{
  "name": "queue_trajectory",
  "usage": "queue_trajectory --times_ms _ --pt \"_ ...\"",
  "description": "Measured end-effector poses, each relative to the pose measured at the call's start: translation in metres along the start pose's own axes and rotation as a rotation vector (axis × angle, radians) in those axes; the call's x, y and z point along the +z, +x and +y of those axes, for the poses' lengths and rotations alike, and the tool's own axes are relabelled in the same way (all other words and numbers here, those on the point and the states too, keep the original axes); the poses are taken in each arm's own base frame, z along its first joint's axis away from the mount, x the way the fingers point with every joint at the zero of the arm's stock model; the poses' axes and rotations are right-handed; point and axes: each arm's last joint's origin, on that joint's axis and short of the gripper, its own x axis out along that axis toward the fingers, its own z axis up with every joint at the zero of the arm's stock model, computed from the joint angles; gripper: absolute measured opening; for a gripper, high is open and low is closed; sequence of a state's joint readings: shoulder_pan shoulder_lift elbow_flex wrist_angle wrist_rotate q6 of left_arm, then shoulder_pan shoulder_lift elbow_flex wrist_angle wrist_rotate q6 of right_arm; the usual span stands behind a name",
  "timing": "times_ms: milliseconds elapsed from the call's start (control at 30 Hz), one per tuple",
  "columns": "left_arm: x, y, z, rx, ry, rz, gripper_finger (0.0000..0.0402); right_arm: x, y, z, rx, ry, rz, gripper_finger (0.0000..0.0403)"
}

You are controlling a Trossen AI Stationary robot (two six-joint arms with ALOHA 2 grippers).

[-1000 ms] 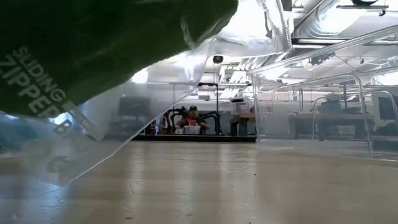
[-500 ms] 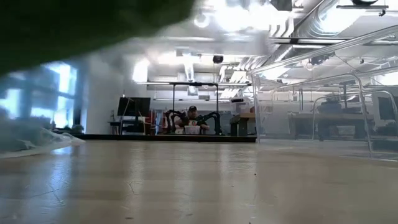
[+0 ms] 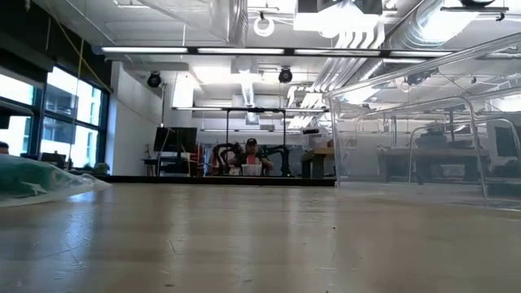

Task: Roll bandage
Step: Close the transparent zip bag, then put the packed green bandage into the transparent bin

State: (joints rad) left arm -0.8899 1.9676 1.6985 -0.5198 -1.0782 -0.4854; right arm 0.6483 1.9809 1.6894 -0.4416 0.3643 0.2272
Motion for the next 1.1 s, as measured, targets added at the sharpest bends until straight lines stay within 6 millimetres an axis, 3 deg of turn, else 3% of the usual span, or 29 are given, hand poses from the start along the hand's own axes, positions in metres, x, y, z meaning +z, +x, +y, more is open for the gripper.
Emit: queue_trajectory --times_ms 300,667,1000,1100 --pt "0.006 -0.012 -0.002 0.026 0.006 -0.044 0.0 -0.01 0.014 0.004 0.001 -0.015 0.041 0.0002" --pt "0.026 -0.028 -0.003 0.028 0.029 -0.093 0.0 -0.013 0.014 0.006 0.043 -0.006 0.073 0.0002" --pt "0.026 -0.029 -0.003 0.03 0.038 -0.095 0.0 -0.019 0.012 0.007 0.038 -0.013 0.126 0.0004" --pt "0.027 -0.03 -0.003 0.033 0.027 -0.098 0.0 -0.019 0.007 0.006 0.033 -0.021 0.148 0.0023"
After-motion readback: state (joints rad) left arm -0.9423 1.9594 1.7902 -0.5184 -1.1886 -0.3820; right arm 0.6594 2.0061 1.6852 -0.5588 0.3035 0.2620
